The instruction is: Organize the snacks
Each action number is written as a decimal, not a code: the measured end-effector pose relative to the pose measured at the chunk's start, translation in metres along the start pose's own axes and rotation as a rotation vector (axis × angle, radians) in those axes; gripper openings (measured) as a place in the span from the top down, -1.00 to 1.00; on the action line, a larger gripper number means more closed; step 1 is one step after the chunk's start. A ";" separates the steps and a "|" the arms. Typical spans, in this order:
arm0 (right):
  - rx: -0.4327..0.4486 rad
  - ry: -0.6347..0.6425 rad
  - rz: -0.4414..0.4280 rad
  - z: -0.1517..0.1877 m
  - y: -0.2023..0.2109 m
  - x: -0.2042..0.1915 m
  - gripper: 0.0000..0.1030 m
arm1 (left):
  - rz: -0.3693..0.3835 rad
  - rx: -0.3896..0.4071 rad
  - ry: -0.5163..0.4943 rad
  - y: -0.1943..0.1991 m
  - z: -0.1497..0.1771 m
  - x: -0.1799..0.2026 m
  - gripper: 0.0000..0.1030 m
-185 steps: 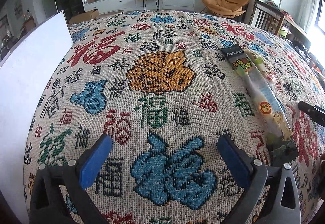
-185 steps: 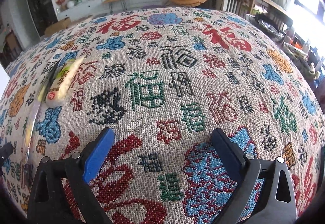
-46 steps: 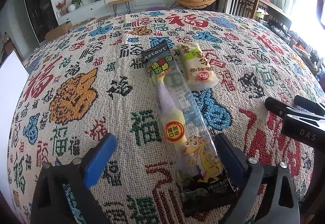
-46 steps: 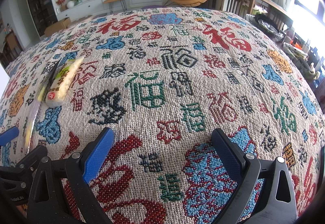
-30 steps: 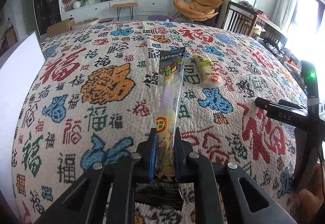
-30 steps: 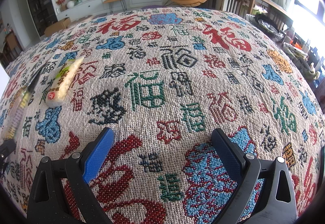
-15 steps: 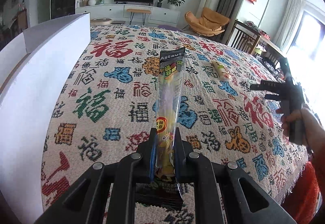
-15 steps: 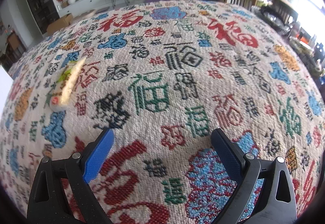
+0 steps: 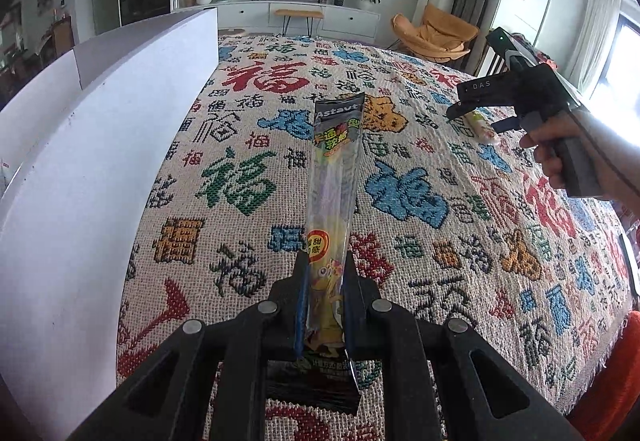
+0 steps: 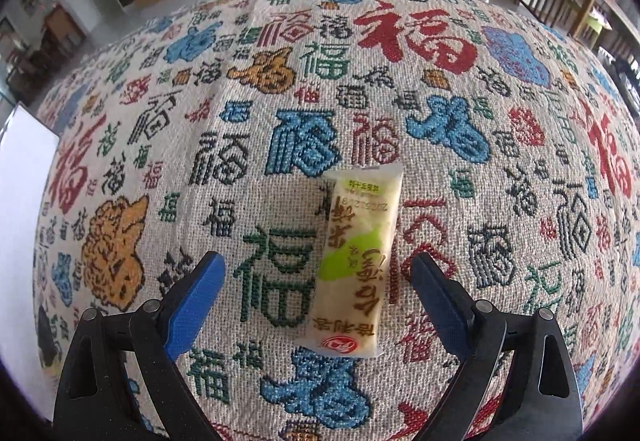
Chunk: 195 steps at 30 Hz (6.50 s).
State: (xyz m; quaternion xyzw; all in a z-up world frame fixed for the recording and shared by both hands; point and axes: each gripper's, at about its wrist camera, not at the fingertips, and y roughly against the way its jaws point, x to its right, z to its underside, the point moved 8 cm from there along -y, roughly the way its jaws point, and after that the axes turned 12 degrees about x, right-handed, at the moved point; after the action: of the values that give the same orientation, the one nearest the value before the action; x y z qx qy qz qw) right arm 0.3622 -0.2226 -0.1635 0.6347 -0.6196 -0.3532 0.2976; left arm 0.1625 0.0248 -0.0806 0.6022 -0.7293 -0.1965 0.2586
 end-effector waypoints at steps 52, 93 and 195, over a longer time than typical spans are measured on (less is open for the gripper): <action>0.273 0.151 -0.030 0.161 0.108 0.020 -0.70 | -0.029 -0.103 -0.150 -0.041 0.014 0.029 -1.00; -0.007 0.126 -0.190 0.090 0.150 -0.042 0.40 | 0.241 0.067 0.166 0.077 -0.076 0.004 0.69; 0.290 0.480 -0.443 0.109 0.268 -0.423 -0.81 | -0.731 0.181 0.107 0.219 -0.075 -0.252 -1.00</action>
State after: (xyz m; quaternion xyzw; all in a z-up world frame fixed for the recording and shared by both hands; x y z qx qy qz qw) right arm 0.1264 0.1904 0.0259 0.8541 -0.4230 -0.1584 0.2579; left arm 0.0736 0.3168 0.0742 0.8525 -0.4663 -0.1786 0.1549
